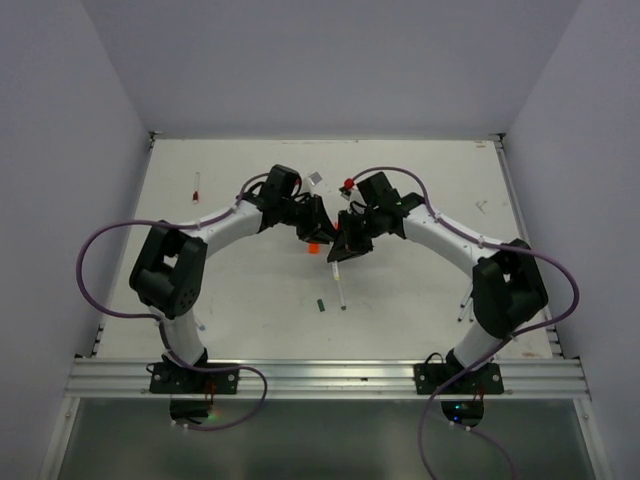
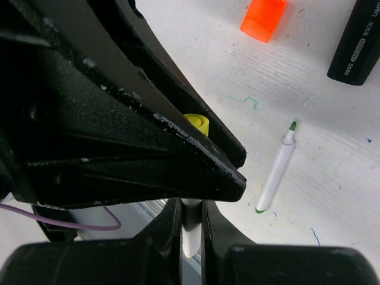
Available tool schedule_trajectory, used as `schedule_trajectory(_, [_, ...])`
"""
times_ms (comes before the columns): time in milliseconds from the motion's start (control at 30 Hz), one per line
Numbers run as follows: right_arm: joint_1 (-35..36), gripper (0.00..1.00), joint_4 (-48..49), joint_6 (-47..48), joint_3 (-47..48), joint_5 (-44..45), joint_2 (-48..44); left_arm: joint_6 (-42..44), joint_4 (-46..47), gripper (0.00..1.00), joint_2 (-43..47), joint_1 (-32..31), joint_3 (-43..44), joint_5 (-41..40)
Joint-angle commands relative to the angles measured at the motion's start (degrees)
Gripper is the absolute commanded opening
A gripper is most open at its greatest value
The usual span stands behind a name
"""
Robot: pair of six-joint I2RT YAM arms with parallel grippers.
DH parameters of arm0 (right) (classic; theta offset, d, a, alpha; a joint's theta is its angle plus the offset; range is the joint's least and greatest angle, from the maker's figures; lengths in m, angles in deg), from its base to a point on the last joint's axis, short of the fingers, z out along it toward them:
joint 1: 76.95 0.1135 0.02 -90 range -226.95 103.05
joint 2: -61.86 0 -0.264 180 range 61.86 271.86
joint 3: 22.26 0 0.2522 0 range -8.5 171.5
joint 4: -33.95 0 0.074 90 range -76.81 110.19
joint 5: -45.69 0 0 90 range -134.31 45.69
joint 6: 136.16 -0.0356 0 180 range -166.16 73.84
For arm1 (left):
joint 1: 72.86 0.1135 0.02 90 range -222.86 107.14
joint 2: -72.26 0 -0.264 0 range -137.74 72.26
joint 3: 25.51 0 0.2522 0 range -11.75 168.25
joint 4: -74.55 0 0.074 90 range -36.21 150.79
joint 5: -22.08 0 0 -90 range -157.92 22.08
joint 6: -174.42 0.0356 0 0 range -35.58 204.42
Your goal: Open the pen caps
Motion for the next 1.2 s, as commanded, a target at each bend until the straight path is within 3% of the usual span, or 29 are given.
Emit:
schedule_trajectory(0, [1.95,0.0,-1.53,0.84,1.97,2.37,-0.05,-4.95,3.71,0.0,2.31,0.88,-1.12,2.08])
schedule_trajectory(133, [8.44,0.0,-6.98,3.74,0.39,11.05,-1.89,-8.47,2.25,0.0,0.83,4.31,0.45,0.33])
schedule_trajectory(267, [13.55,0.0,-12.26,3.92,-2.16,23.27,-5.14,-6.1,-5.59,0.0,-1.9,7.82,7.3,-3.45])
schedule_trajectory(400, [15.67,0.0,-15.61,4.09,-3.74,34.17,-9.79,-4.17,-5.08,0.0,-2.78,10.2,9.16,-2.14])
schedule_trajectory(500, [12.26,0.0,-14.03,4.27,-4.36,31.05,-10.16,-1.18,-2.7,0.0,-0.85,10.21,6.79,-1.26])
schedule_trajectory(633, [7.16,0.0,-11.75,3.92,-4.89,27.96,-7.71,10.39,-11.46,0.0,2.48,10.12,2.93,-6.08])
schedule_trajectory(667, [5.58,0.0,-9.91,4.35,-4.98,25.86,-4.39,12.6,-11.32,0.0,7.19,9.68,-5.52,-6.62])
schedule_trajectory(900, [5.56,0.0,-3.49,4.89,-4.37,23.38,2.58,13.85,-9.55,0.0,13.47,5.73,-17.11,-7.76])
schedule_trajectory(1167, [5.48,0.03,0.38,3.31,-3.57,22.33,7.68,15.0,-9.47,0.0,13.13,1.07,-20.72,-7.41])
